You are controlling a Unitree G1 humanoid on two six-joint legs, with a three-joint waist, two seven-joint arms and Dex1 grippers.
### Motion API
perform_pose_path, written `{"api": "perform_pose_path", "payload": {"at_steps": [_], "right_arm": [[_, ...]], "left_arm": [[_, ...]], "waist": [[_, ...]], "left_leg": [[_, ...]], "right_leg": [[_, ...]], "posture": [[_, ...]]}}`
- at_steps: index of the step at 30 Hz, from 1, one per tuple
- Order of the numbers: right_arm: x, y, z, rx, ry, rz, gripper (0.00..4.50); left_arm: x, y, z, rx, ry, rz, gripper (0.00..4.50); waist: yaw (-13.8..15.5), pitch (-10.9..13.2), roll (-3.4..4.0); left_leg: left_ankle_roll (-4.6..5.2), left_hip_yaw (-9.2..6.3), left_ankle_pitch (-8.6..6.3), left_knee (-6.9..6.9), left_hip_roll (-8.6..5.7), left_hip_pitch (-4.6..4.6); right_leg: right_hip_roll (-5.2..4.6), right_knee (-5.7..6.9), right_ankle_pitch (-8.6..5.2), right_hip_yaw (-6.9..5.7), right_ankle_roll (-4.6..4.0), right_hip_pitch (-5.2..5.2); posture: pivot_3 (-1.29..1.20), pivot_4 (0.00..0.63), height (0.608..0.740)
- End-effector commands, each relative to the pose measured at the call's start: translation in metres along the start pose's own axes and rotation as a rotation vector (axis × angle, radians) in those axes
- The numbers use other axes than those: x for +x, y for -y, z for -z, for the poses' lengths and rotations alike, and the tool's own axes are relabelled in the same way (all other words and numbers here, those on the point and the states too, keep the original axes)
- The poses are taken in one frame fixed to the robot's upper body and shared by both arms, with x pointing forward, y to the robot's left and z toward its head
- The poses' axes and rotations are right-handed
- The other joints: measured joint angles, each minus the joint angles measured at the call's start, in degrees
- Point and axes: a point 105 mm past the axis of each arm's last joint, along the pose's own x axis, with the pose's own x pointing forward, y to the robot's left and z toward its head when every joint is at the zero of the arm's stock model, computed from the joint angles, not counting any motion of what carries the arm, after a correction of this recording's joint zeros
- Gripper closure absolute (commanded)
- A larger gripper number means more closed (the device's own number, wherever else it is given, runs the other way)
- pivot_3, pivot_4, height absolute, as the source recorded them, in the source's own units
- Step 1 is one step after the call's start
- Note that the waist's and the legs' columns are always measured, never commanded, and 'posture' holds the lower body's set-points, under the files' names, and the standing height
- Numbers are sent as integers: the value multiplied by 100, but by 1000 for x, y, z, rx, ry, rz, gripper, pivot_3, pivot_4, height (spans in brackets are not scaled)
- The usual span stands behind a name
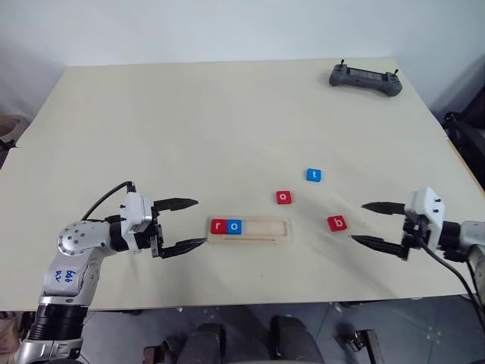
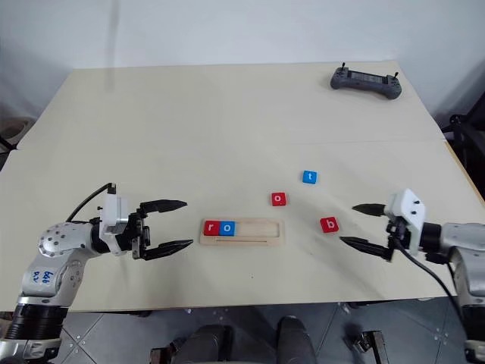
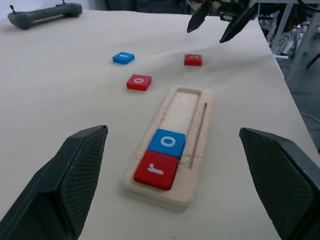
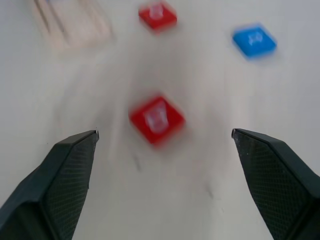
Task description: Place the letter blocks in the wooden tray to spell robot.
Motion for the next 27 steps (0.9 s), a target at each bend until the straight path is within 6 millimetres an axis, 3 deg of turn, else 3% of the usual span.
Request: {"api": "perform_pose_path", "payload": {"at_steps": [1,7,14,24,27], "right_arm": [[-2,12,0,-98,-11,-27,32],[14,25,-6,-168,-21,-108,32],[42,11,-18,-139,-126,-365,32],[60,4,-12,-169,-186,-456,32],[62,5,-11,-175,-188,-458,643]], "left_arm": [[-4,4,-9,32,-2,16,0],[-6,5,-11,37,-5,16,0],[-4,14,-14,54,-11,94,0],[6,24,-13,78,-15,171,0],[7,24,-15,89,-9,173,0]], "waist": [[-16,1,1],[-16,3,8],[5,5,11],[-5,5,11],[-4,5,11]], "left_leg": [[-1,0,0,-2,3,1],[-6,16,-2,0,18,3],[-9,5,-6,25,15,-8],[-13,-1,-10,29,17,-12],[-13,-1,-10,33,17,-12]], "right_leg": [[2,-19,0,-1,0,1],[6,-30,0,-6,0,0],[0,-29,0,-18,1,5],[0,-30,0,-26,0,5],[0,-29,0,-26,1,6]], "posture": [[0,150,740],[0,150,740],[0,150,740],[0,150,740],[0,150,740]]}}
